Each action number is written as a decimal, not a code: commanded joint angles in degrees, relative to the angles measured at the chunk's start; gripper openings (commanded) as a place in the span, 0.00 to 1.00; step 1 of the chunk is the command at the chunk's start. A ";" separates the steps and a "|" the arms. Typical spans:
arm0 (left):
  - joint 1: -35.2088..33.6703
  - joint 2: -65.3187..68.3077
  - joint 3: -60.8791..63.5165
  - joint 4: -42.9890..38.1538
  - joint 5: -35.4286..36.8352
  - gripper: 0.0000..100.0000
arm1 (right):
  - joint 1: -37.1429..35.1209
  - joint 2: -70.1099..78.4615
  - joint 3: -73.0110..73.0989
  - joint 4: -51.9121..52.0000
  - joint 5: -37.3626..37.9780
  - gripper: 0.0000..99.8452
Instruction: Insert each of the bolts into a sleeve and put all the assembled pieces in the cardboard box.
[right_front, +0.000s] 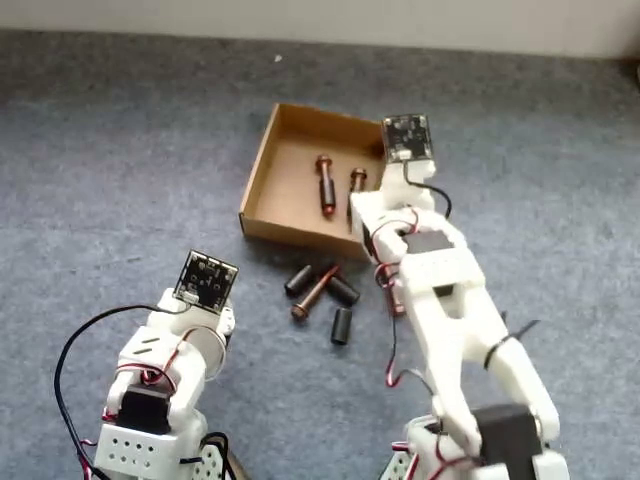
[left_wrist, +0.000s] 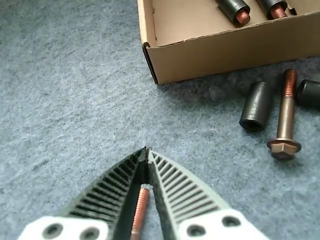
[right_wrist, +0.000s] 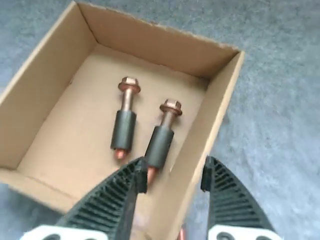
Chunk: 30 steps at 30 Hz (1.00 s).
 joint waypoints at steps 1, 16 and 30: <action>-0.57 -0.13 1.10 -0.53 -0.53 0.01 | -2.15 -8.66 -2.24 8.31 0.18 0.17; -0.57 -0.13 1.10 -0.35 -0.53 0.01 | -17.10 -16.57 -2.07 37.05 -12.13 0.17; -0.57 -0.13 1.10 -0.35 -0.53 0.01 | -19.12 -16.48 11.21 28.26 -18.55 0.17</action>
